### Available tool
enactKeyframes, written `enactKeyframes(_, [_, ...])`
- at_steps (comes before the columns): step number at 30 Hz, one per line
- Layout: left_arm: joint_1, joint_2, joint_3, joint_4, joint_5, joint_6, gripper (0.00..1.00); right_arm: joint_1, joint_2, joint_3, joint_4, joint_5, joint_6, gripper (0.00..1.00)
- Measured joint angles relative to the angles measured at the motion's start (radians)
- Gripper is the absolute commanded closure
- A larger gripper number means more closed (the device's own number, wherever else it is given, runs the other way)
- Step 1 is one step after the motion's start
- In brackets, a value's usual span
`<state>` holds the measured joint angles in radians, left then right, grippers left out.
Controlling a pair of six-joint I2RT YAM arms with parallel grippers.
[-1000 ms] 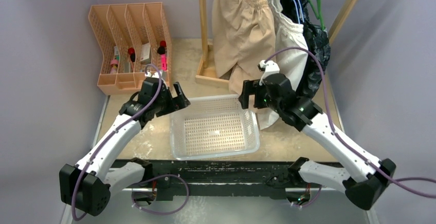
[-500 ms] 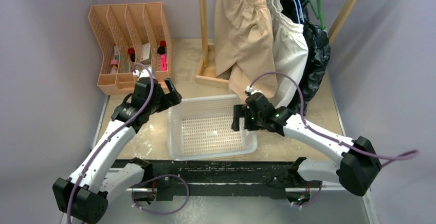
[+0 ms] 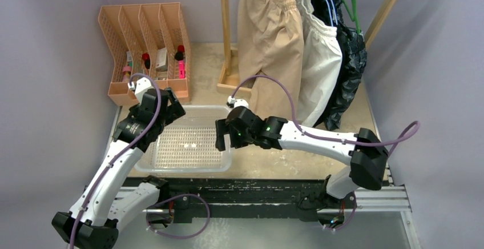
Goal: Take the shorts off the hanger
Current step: Move the basket to the corner of the board.
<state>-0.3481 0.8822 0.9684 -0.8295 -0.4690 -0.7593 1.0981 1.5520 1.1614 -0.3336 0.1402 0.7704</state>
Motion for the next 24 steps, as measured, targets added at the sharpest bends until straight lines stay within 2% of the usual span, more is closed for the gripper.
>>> enactKeyframes(8, [0.0,0.032,0.0,-0.019,-0.006,-0.019,0.03,-0.013,-0.104,-0.079,0.09,-0.012,0.064,0.0])
enactKeyframes(17, [0.0,0.019,0.0,-0.101,-0.134,-0.122,0.02,-0.014,0.065,-0.115,0.294,-0.113,0.224,0.0])
enactKeyframes(24, [0.0,0.145,-0.025,0.027,-0.035,-0.11,0.0,-0.023,0.106,-0.11,0.345,-0.112,0.255,0.0])
